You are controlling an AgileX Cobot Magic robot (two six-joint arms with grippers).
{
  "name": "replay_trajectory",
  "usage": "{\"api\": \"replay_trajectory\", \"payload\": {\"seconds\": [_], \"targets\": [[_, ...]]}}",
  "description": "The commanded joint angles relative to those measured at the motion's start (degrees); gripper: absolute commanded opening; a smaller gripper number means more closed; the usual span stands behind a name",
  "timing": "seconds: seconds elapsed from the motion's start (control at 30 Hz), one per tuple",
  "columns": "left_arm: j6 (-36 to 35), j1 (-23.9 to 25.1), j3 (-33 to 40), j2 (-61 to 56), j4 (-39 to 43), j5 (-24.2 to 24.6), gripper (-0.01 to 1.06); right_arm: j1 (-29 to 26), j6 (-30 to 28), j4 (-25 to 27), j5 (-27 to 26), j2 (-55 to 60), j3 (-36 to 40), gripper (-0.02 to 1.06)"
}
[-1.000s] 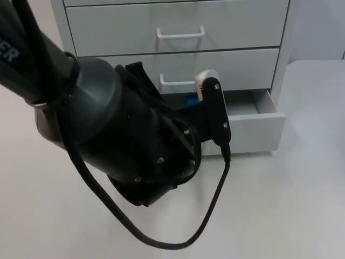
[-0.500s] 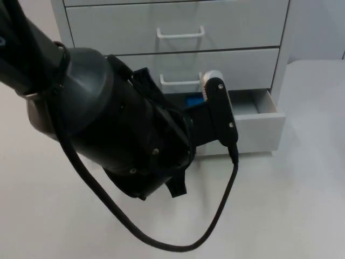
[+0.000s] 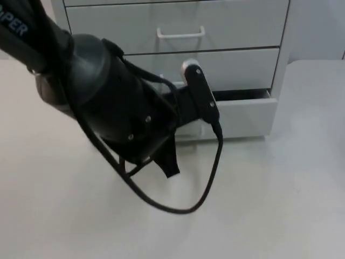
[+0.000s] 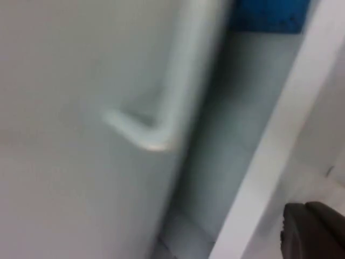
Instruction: Open the drawer with the left hand, place the block into the drawer with the right hand, then close the drawer with the left hand.
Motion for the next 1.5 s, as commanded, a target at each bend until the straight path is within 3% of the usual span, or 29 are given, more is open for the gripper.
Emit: {"api": "replay_trajectory", "payload": {"seconds": [0.0,0.3,0.5,0.63,0.93,1.1,1.17,1.37,1.47], "targets": [[-0.85,1.68,-2.20,0.27,0.39,2.88,0.00,0.41,-0.24,-0.91,-0.49,-0.31,0.19,0.72],[-0.85,3.76,-5.84,3.03,0.39,2.30,0.00,0.41,-0.24,-1.15,-1.29,-0.31,0.19,0.72],[-2.33,4.00,-6.77,4.25,0.39,5.48,0.00,0.41,-0.24,-1.15,-1.70,-0.31,0.19,0.72],[2.15,2.51,-6.63,4.10,-3.11,6.47,0.00,0.41,-0.24,-1.15,-1.80,-0.31,0.19,0.72],[17.18,-4.40,-6.56,0.70,-24.04,6.07,0.00,0.41,-0.24,-1.15,-1.80,-0.31,0.19,0.72],[22.43,-7.20,-6.56,-2.55,-30.40,6.07,0.00,0.41,-0.24,-1.15,-1.57,-0.31,0.19,0.72],[28.93,-8.75,-6.56,-5.93,-39.10,6.07,0.00,0.41,-0.24,-1.15,-1.38,-0.41,0.19,0.72],[44.04,-8.44,-6.56,-13.68,-58.67,6.20,0.00,0.41,-0.24,0.26,-1.29,-0.41,0.19,0.72],[47.72,-7.99,-6.56,-17.82,-63.70,6.09,0.00,0.41,-0.24,0.37,-1.29,-0.41,0.19,0.72]]}}
